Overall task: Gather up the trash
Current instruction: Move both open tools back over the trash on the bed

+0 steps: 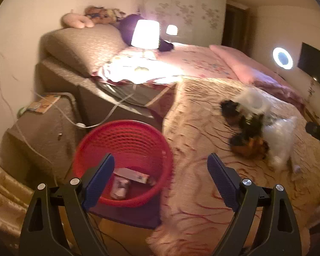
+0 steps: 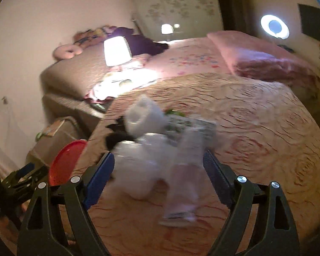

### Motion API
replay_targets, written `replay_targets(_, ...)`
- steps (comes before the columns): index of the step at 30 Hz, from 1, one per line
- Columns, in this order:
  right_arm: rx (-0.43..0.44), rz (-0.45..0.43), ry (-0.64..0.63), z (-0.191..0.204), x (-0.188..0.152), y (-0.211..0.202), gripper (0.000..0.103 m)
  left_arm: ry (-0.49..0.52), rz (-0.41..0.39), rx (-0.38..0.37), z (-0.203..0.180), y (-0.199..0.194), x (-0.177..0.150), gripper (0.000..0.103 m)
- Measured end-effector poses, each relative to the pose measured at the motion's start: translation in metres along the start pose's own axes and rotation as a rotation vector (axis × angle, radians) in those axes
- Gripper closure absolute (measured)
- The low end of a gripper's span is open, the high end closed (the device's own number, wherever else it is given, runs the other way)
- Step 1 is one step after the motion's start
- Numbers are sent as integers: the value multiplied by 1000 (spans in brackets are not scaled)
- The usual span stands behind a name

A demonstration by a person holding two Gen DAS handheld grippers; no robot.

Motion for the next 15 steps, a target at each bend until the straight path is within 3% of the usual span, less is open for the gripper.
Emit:
replay_targets(10,-45,-12,48,-36,-7,-8,21,63,122,-121,-69,23,-38,18)
replay_targets(15,-43,-14,62,-41,-7,-9,21,111,141,-97,-80,31,-52,16)
Point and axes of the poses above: each gripper's, at about its wrist camera, not at the fingertips, and y roughly the way its jaws point, z to its left, x to its top, the point moved 10 cm from there along y, roughly the way its jaws point, and after that the axes turned 7 degrees about -z, right-handed, at the moved point
